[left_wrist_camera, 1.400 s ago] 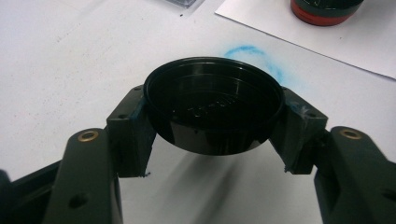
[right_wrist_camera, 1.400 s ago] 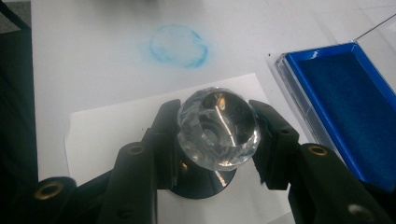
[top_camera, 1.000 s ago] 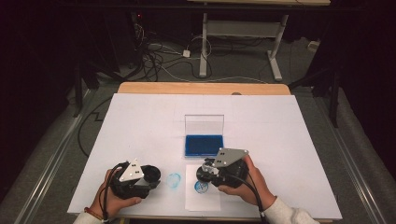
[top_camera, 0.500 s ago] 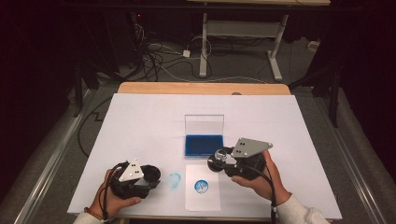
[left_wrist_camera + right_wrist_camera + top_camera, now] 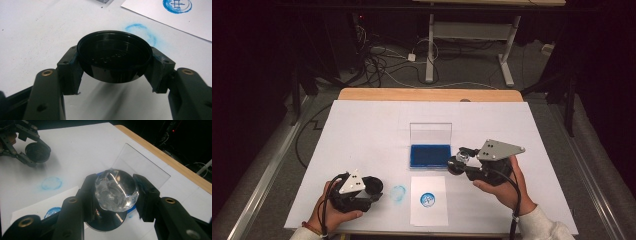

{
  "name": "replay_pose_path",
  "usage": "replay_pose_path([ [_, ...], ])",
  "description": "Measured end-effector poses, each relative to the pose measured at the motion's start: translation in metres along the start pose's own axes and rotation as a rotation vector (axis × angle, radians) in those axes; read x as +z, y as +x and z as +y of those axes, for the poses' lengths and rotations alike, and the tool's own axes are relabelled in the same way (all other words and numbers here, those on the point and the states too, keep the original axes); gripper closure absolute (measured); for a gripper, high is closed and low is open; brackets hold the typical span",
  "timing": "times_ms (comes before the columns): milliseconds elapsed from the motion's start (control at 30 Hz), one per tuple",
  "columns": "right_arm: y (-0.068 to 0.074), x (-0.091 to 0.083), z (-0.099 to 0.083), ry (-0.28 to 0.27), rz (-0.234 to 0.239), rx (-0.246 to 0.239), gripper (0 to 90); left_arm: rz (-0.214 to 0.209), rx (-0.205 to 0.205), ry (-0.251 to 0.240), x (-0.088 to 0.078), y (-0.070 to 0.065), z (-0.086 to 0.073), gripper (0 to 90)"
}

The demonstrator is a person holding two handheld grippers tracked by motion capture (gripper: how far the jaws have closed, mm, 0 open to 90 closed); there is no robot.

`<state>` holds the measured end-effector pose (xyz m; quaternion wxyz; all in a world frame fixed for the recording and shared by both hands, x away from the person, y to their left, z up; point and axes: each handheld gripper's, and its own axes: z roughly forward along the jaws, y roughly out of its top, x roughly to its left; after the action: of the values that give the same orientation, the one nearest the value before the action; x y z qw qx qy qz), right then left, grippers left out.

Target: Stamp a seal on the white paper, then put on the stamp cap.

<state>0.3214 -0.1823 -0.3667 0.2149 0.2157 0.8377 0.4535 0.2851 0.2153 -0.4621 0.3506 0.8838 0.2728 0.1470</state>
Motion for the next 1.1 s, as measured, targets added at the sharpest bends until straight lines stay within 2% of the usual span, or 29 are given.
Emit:
replay_pose_path([
  [1100,-0.01,-0.011,0.002,-0.051,-0.03,0.029,57.6,-0.008,0.004,0.005,0.001,-0.003,0.0,36.9],
])
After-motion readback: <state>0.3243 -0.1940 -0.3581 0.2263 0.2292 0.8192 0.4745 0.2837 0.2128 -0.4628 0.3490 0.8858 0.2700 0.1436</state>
